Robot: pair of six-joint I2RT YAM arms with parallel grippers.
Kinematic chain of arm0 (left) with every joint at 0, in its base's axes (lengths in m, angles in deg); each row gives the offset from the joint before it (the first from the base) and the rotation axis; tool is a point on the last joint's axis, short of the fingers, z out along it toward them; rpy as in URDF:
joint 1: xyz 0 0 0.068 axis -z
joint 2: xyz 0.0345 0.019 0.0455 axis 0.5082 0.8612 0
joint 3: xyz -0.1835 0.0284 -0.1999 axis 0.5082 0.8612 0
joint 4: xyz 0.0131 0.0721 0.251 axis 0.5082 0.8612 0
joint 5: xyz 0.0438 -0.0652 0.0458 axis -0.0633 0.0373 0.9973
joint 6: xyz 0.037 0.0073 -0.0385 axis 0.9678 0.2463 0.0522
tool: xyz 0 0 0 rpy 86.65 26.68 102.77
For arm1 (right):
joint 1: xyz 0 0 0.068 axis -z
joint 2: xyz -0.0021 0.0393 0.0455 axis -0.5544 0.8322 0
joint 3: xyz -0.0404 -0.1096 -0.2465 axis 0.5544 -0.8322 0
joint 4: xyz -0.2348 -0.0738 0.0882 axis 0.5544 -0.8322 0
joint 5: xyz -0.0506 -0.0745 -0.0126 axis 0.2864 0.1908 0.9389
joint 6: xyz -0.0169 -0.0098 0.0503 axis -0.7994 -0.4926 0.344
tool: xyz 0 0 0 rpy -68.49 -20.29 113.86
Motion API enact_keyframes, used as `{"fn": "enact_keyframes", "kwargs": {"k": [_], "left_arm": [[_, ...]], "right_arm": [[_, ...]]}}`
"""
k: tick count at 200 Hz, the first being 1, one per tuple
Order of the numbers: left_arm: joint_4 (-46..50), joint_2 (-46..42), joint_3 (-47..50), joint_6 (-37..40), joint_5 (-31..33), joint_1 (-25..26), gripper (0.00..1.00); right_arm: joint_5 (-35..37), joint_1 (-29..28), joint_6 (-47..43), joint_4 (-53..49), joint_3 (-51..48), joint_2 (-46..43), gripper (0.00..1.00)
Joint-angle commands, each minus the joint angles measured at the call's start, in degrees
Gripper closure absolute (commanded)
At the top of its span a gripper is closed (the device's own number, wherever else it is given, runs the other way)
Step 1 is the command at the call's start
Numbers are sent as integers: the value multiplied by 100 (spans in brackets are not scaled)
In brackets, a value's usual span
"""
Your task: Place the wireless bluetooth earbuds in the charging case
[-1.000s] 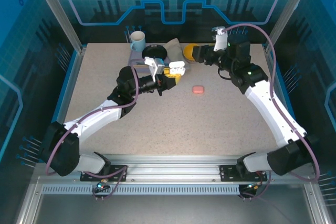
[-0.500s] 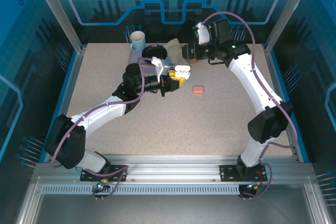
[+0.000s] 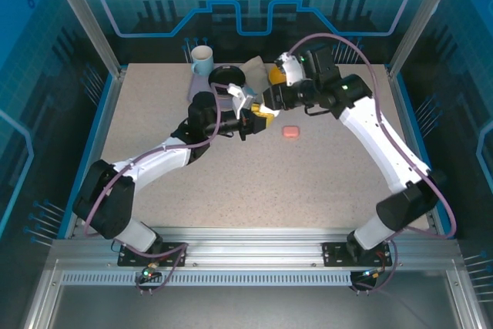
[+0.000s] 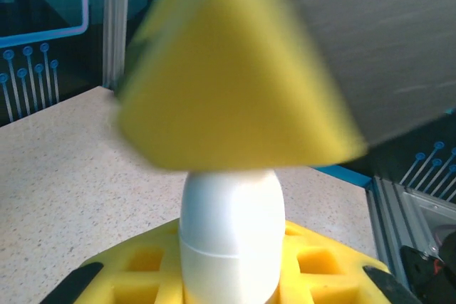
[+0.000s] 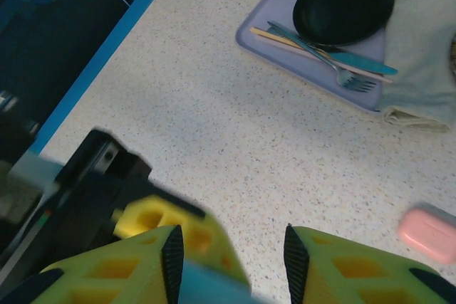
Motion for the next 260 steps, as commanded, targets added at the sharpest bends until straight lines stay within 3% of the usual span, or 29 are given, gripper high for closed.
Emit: {"fn": "enact_keyframes", "kwargs": {"k": [1,30,90,129,156,177,185,201,206,208,232,260], "left_arm": [[-2,142,-332,-213,252,-94,100],[344,458,-390,-816,739,-103,100],[2107,1991,-1207,-3097,701,-68,100],[2368,2864,-1481,-3782,741,-19,100],[3173,3319,-1971,-3928,861,-20,97],[3888,3529,-2295,-3937,1037,-15,79],[4128,3540,-2371,-3930,1142,-17,68],[4629,3487,-2495,-3876,1329,-32,28],[4781,3437,-2505,-3859,1370,-38,7],[4846,3416,-2510,-3857,1416,-47,3],[5616,2955,-2480,-3724,1835,-134,1],[6656,2068,-2356,-3398,2441,-384,1]], "right_arm": [[534,215,451,117,-460,-468,51],[633,789,1176,460,-1361,-867,49],[1239,1252,2047,1153,-3538,-1820,48],[1498,1464,2227,1225,-4300,-2295,47],[1493,1626,2237,1216,-4483,-2418,46],[1482,1737,2250,1216,-4565,-2439,43],[1480,1774,2242,1216,-4578,-2456,39],[1485,1867,2222,1156,-4579,-2490,29],[1495,1900,2207,1128,-4571,-2508,26],[1499,1913,2203,1117,-4564,-2520,24],[1463,2133,2096,980,-4430,-2699,1],[1577,2420,1853,686,-4094,-2735,0]]}}
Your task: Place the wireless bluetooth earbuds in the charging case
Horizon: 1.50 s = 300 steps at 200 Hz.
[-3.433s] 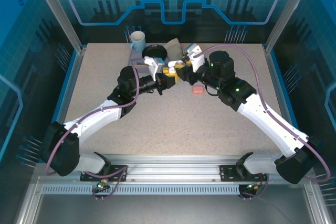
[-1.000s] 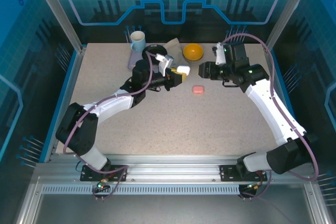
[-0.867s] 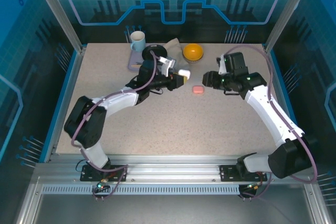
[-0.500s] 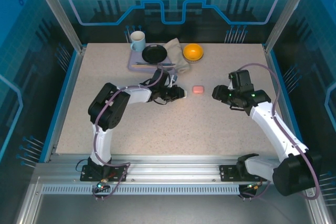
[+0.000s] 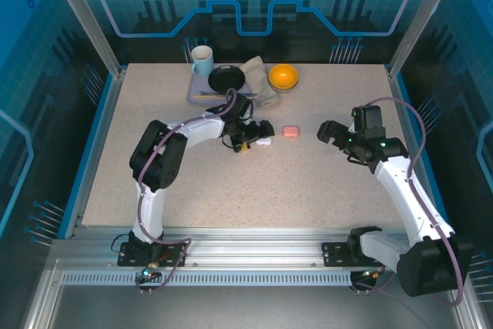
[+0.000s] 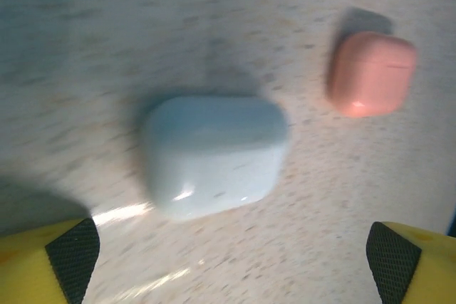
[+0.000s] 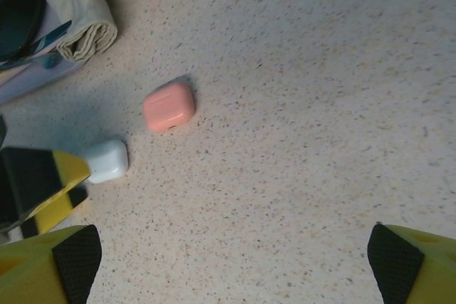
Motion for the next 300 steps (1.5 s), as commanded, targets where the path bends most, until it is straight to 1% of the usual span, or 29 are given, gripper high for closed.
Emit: {"fn": "enact_keyframes", "kwargs": {"k": [1,18,32,41,49,65,71,85,93,104,117,130,138,147,151,162,179,183,190,193,200,205,208,213,216,224,231,237,300], "left_arm": [[1480,-946,157,350,765,-269,1],[1688,-1816,438,680,1249,-484,1],[1651,-2524,654,1125,1808,-613,1],[1393,-2962,881,1549,2332,-619,1],[965,-3405,1185,2048,2679,-621,1],[-323,-4232,2132,3130,3222,-624,1],[-806,-4508,2502,3542,3407,-627,1],[-1732,-4952,3247,4296,3769,-694,1],[-2070,-5053,3565,4541,3781,-839,1],[-2535,-5096,3969,4692,3785,-1056,1],[-3072,-5062,4473,4811,3757,-1266,1],[-3882,-4993,4997,4993,3648,-1392,1],[-4535,-4926,5349,4932,3659,-1499,1],[-5352,-4830,5758,4804,3375,-1694,1],[-5618,-4759,5895,4781,3245,-1784,1],[-5777,-4495,5929,4767,3218,-1983,1],[-6215,-4048,6030,4548,2460,-2433,1],[-6413,-3901,6093,4499,2378,-2496,1],[-6766,-3637,6184,4453,2250,-2587,1],[-6916,-3513,6207,4449,2188,-2614,1],[-7076,-3248,6175,4433,2063,-2661,1],[-7193,-3051,6118,4480,2015,-2674,1],[-6999,-3014,5997,4493,1993,-2674,1],[-6449,-3101,5824,4385,1932,-2730,1],[-6353,-3139,5760,4303,1802,-2858,1],[-6654,-3051,5843,4242,1634,-2967,1],[-6471,-3102,5799,4256,1665,-2959,1],[-6607,-3062,5826,4247,1665,-2956,1],[-6499,-3060,5783,4243,1674,-2960,1]], "right_arm": [[177,268,-251,-305,406,-81,0],[508,347,-468,-380,617,24,0],[1120,335,-587,-170,550,74,0],[1624,294,-708,266,270,17,0],[2070,175,-977,971,-182,-147,0],[2765,-142,-1854,3052,-1483,-538,0],[2860,-187,-2091,3549,-1765,-575,0],[2836,-181,-2425,4204,-2159,-356,0],[2793,-193,-2594,4615,-2376,-152,0],[2712,-235,-2855,5532,-2761,125,0],[2649,-253,-3018,6146,-3004,535,0],[2535,-285,-3298,6930,-3241,933,0],[2361,-295,-3387,6948,-3194,988,0],[2082,-254,-3488,7727,-3394,1110,0],[2003,-246,-3519,7877,-3463,1160,0],[1585,-139,-3533,8506,-3608,1450,0],[1154,-74,-3694,9741,-3723,2445,0],[1100,-65,-3723,9558,-3599,2535,0],[830,-26,-3700,8302,-3199,2325,0],[655,27,-3698,8027,-3027,2314,0],[339,167,-3702,8208,-2942,2478,0],[129,296,-3610,7947,-2909,2399,0],[66,333,-3588,7860,-2889,2366,0],[109,299,-3609,8084,-2925,2418,0],[185,260,-3624,8086,-2933,2425,0],[292,208,-3640,7979,-2894,2396,0],[346,175,-3662,8043,-2930,2410,0],[312,184,-3660,7989,-2896,2403,0],[134,267,-3638,7879,-2840,2422,0]]}}
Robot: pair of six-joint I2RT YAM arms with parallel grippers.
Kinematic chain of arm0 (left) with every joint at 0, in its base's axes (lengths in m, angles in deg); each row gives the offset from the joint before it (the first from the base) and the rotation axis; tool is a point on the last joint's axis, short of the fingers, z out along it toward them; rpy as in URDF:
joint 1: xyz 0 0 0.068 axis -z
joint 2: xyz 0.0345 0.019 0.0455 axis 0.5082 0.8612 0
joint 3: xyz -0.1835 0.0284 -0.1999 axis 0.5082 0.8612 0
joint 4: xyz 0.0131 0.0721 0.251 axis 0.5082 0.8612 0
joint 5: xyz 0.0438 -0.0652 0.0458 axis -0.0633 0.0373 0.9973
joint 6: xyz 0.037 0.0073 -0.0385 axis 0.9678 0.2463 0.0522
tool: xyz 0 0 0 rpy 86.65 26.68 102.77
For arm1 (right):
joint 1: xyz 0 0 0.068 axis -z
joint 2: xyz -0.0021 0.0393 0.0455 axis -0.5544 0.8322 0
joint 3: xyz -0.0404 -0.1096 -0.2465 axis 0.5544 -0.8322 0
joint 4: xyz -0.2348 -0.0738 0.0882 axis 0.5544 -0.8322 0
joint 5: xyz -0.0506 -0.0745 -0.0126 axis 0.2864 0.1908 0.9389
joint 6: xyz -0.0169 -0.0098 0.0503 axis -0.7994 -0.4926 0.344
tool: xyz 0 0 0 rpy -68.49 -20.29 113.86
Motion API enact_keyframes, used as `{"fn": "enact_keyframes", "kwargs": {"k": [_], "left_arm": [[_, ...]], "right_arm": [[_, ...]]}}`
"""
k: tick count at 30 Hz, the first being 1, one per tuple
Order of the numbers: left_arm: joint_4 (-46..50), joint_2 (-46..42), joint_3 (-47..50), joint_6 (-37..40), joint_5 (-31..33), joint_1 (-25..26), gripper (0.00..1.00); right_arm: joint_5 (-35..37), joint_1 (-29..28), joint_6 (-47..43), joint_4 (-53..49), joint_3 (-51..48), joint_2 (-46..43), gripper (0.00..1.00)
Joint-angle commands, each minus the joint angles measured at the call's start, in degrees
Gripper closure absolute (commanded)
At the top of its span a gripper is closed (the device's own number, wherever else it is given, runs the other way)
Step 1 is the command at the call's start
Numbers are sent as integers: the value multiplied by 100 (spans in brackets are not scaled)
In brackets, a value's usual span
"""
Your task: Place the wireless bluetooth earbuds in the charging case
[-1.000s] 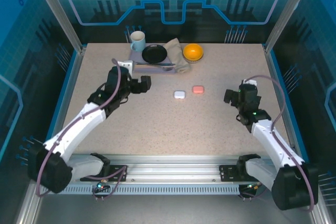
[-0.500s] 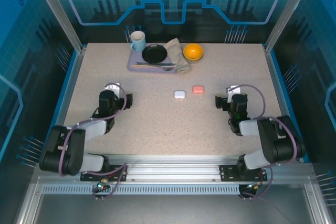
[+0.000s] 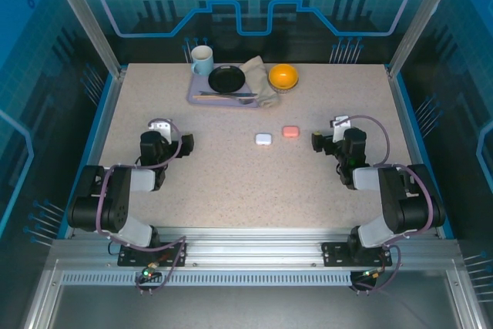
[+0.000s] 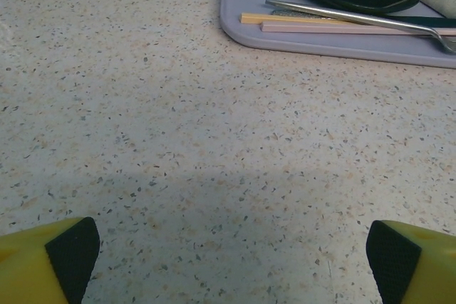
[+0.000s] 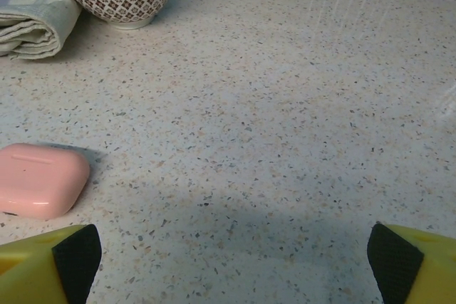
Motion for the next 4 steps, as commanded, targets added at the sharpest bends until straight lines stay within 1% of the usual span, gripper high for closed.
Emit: {"fn": "enact_keyframes", "kwargs": {"k": [1,4], "left_arm": [[-163,-16,-134,-49,-174,-32,1],[-194,-27,-117,-48,-174,-31,1]], "right_arm": [[-185,75,-37,-38,125,-43,0],[-179,44,-68,52,66,-52,0]]}}
